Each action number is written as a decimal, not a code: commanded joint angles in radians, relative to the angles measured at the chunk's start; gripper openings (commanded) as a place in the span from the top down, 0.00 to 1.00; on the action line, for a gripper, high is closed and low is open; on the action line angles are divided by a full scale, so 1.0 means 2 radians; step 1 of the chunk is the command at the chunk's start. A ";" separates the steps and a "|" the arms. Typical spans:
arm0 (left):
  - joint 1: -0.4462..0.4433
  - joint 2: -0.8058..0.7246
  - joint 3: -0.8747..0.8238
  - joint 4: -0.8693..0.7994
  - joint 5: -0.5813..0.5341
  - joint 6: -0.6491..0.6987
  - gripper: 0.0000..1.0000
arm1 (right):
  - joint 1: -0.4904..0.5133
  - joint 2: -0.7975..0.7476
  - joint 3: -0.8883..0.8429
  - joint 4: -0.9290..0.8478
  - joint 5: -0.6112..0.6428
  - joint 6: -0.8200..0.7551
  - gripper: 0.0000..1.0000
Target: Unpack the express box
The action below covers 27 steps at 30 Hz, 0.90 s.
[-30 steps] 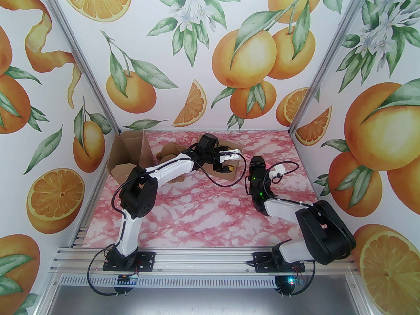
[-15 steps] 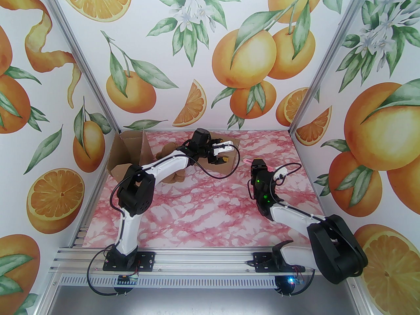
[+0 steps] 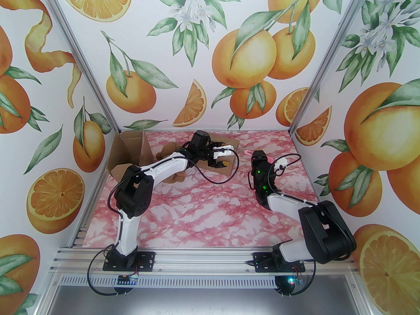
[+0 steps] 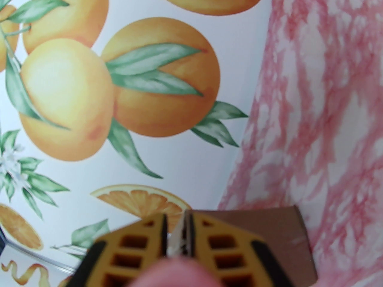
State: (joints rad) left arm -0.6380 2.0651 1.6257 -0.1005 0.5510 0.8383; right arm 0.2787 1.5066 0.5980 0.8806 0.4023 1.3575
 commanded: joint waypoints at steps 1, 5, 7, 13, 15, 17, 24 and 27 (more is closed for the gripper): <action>-0.002 -0.022 -0.004 -0.011 0.014 0.011 0.31 | -0.002 0.022 0.020 0.031 -0.015 -0.014 1.00; -0.002 -0.022 -0.004 -0.017 0.012 0.016 0.31 | -0.005 0.040 0.032 0.039 -0.013 -0.018 1.00; -0.002 -0.023 -0.004 -0.020 0.011 0.019 0.31 | -0.010 0.046 0.035 0.041 -0.014 -0.018 1.00; -0.002 -0.022 -0.003 -0.023 0.010 0.023 0.31 | -0.014 0.061 0.044 0.045 -0.015 -0.019 1.00; -0.003 -0.021 -0.002 -0.023 0.009 0.024 0.31 | -0.016 0.065 0.044 0.052 -0.012 -0.018 1.00; -0.002 -0.020 -0.001 -0.025 0.009 0.025 0.31 | -0.017 0.067 0.044 0.057 -0.010 -0.018 1.00; -0.002 -0.017 0.000 -0.026 0.008 0.026 0.31 | -0.020 0.079 0.042 0.087 -0.006 -0.009 1.00; -0.002 -0.016 0.000 -0.028 0.007 0.028 0.31 | -0.020 0.077 0.045 0.088 -0.007 -0.009 1.00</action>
State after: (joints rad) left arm -0.6399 2.0651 1.6257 -0.1284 0.5507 0.8742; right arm 0.2459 1.6562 0.6621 0.9993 0.3843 1.3376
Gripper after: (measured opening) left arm 0.692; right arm 0.192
